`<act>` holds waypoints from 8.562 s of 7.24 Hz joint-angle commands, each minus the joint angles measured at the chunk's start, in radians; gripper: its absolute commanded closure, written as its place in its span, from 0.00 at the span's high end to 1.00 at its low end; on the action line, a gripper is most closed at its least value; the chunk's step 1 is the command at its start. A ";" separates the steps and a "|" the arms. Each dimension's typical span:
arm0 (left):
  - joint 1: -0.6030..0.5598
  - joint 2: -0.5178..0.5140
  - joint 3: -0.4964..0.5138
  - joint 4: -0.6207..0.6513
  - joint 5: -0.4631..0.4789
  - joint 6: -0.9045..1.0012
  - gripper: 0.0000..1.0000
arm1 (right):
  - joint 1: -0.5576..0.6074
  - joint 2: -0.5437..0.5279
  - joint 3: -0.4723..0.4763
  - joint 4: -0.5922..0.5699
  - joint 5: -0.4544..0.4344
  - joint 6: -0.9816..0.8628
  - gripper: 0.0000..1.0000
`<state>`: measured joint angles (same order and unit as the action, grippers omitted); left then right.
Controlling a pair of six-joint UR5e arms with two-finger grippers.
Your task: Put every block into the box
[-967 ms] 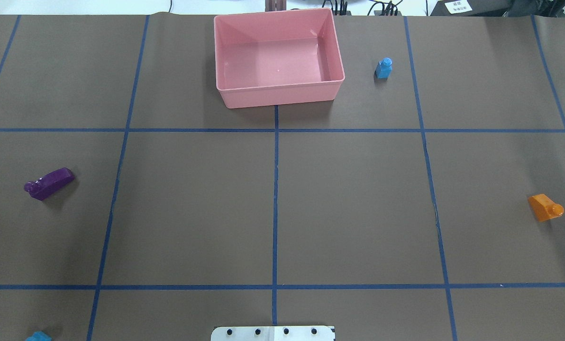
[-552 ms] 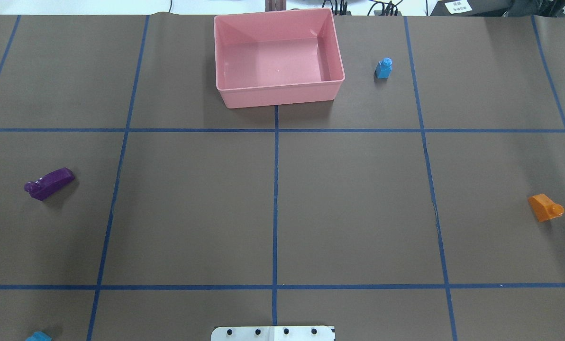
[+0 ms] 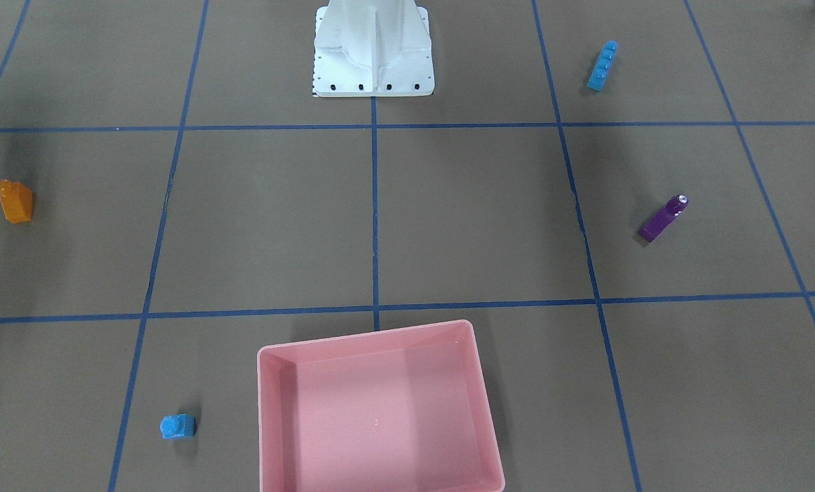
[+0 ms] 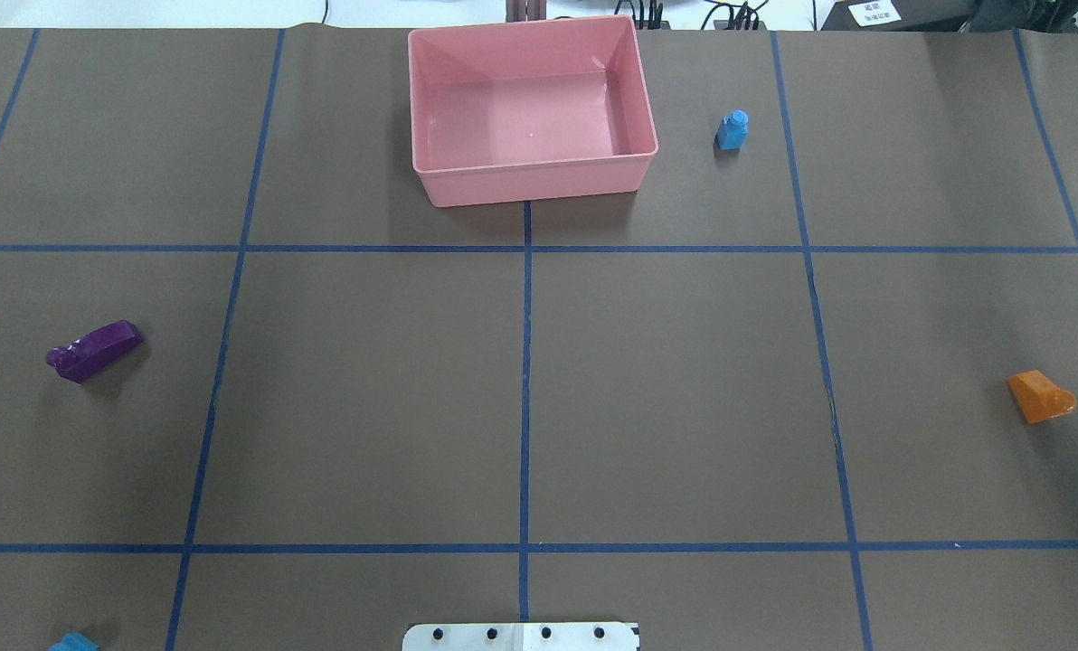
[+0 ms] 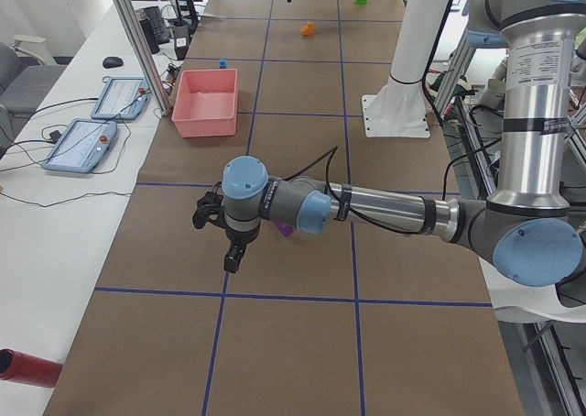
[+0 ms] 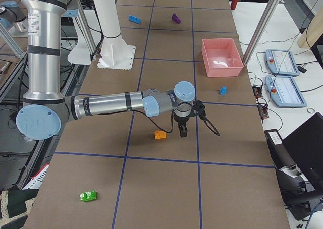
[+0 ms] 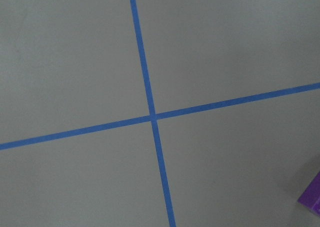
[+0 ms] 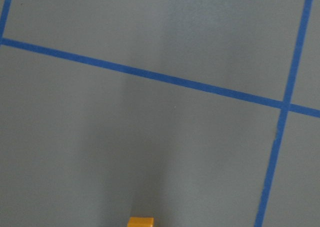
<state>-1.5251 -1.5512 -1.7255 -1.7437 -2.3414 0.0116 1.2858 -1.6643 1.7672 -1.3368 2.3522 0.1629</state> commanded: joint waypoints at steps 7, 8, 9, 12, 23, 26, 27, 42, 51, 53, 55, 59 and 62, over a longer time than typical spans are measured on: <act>0.000 -0.010 -0.002 -0.030 0.001 0.002 1.00 | -0.246 -0.114 -0.055 0.130 -0.050 0.060 0.98; 0.000 -0.010 -0.003 -0.031 -0.001 0.002 1.00 | -0.249 -0.109 -0.077 0.133 -0.051 0.060 0.97; 0.000 -0.010 -0.003 -0.031 -0.001 0.002 1.00 | -0.252 -0.088 -0.090 0.130 -0.050 0.060 0.94; 0.000 -0.012 -0.003 -0.037 -0.001 0.002 1.00 | -0.252 -0.078 -0.123 0.126 -0.041 0.061 0.32; 0.503 0.040 -0.031 -0.328 0.129 -0.298 0.98 | -0.033 0.234 0.083 -0.047 0.061 0.240 0.00; 0.647 0.023 0.006 -0.339 0.241 -0.331 0.98 | -0.094 0.391 0.048 -0.047 0.058 0.476 0.00; 0.654 0.016 0.021 -0.338 0.241 -0.329 0.98 | -0.120 0.440 0.020 -0.047 0.049 0.516 0.00; 0.519 -0.150 -0.246 0.067 0.007 -0.414 0.00 | -0.421 1.215 -0.839 0.276 -0.543 0.748 0.22; 0.572 -1.033 0.585 -0.280 0.153 -0.965 0.00 | -0.243 0.967 -0.663 0.061 -0.284 0.303 1.00; 0.574 -1.145 0.771 -0.354 0.227 -0.975 0.00 | -0.244 0.855 -0.661 0.232 -0.286 0.313 1.00; 0.603 -1.188 0.898 -0.448 0.336 -0.980 0.00 | -0.288 0.847 -0.672 0.237 -0.315 0.383 1.00; 0.661 -1.199 0.922 -0.453 0.471 -0.980 0.77 | -0.336 0.861 -0.761 0.240 -0.387 0.425 0.99; 0.669 -1.199 0.919 -0.462 0.475 -0.980 1.00 | -0.336 0.961 -0.905 0.243 -0.401 0.428 0.98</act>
<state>-0.8571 -2.7503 -0.8058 -2.2023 -1.8685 -0.9679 0.9499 -0.7513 0.9324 -1.0961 1.9566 0.5887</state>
